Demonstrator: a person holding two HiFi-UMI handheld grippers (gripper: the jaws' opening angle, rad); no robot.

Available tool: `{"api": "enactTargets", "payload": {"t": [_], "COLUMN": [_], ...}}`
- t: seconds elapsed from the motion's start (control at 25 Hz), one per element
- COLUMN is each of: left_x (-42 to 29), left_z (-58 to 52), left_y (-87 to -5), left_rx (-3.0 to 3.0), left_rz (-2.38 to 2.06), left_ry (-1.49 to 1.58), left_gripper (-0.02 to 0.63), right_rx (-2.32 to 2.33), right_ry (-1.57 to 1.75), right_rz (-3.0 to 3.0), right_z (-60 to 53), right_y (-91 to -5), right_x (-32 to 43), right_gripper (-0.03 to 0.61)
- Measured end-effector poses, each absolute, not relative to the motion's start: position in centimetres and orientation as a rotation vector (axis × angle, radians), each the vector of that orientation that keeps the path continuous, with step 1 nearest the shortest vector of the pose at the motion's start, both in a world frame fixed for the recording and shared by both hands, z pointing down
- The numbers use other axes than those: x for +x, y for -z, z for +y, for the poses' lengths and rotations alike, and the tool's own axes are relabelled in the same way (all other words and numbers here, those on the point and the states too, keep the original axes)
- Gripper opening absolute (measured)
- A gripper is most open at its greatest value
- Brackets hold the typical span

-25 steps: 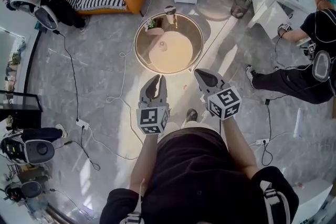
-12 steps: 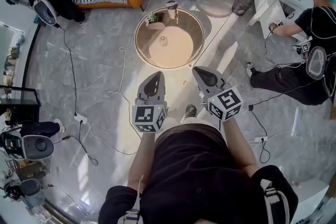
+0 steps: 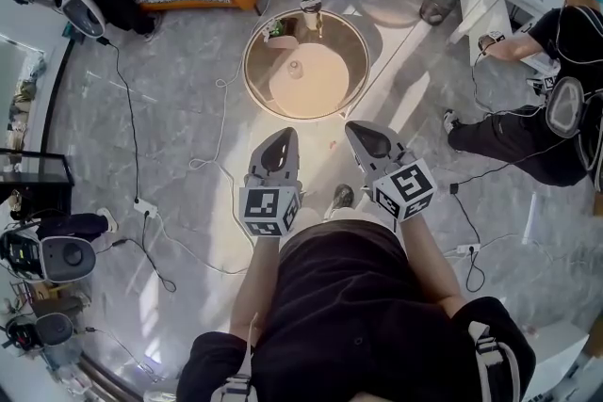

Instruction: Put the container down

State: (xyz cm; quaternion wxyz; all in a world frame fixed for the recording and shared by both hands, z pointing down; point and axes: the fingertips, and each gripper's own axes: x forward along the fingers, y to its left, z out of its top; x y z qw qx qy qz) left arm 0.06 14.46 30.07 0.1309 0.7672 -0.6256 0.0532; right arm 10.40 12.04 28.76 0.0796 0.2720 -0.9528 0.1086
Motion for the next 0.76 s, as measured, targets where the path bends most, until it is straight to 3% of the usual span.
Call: {"api": "enactTargets", "payload": {"t": [0.76], "left_x": [0.97], "left_z": [14.13], "left_y": [-30.51], "left_rx": [2.236], "left_rz": [-1.797], "left_ry": [-0.170], "left_gripper": [0.018], "right_rx": [0.791], "right_ry": [-0.270], "right_rz": [-2.839], "right_z": [12.12], "right_y": [-28.90], "right_x": [11.06], "right_gripper": [0.003]}}
